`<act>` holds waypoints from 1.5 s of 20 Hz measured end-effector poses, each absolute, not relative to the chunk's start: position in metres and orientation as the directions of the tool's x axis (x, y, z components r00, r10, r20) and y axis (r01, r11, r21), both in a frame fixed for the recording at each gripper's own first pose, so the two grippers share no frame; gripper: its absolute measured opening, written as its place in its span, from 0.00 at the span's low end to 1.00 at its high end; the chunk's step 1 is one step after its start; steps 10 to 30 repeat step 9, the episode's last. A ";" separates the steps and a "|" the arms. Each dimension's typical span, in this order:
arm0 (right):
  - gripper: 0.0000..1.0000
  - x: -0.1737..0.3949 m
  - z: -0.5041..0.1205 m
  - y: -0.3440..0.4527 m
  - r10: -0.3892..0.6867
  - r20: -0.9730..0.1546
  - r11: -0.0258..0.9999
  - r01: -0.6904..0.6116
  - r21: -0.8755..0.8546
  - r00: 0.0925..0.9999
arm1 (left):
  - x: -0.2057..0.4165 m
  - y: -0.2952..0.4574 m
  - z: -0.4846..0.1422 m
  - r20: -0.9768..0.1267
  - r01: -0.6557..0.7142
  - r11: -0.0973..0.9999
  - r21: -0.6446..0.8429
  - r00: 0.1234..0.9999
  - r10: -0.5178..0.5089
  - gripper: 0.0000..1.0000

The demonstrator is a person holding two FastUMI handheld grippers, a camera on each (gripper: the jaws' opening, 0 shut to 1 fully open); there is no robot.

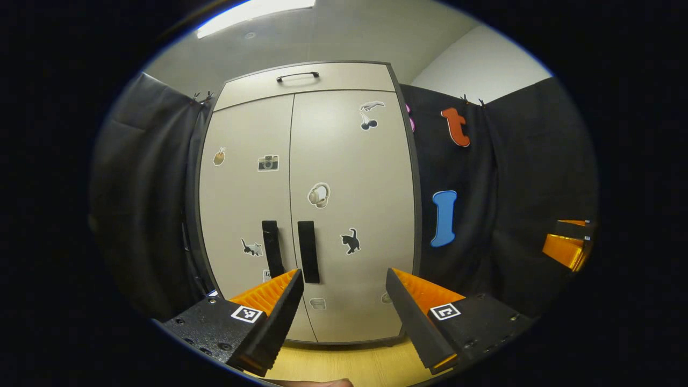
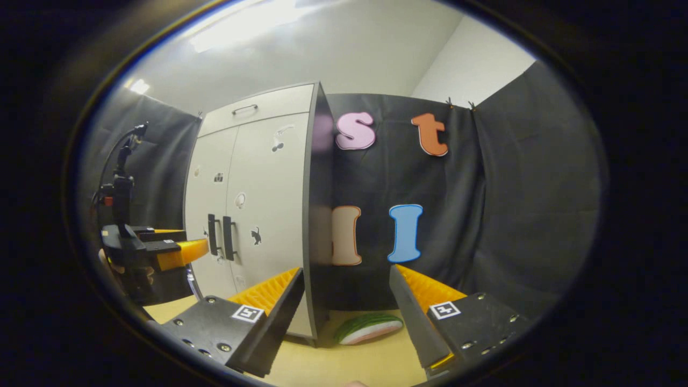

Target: Grasp the bottle in the cabinet with the left hand and place it on the coaster, then close the right door with the right hand and the left door with the left hand.

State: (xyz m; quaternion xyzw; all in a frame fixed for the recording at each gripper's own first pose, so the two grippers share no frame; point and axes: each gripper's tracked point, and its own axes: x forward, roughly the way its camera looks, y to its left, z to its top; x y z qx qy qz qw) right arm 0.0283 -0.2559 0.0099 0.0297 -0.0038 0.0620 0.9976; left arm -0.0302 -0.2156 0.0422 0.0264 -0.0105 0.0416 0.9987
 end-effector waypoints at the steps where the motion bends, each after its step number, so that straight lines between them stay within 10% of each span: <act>1: 0.96 0.028 0.009 -0.259 0.116 0.009 0.992 -0.117 0.054 0.993 | -0.029 -0.215 0.041 0.022 -0.084 0.996 0.041 0.996 0.083 0.97; 30: 0.96 0.027 0.009 -0.266 0.108 0.013 0.992 -0.108 0.057 0.994 | -0.022 -0.219 0.039 0.017 -0.085 0.996 0.006 0.996 0.085 0.97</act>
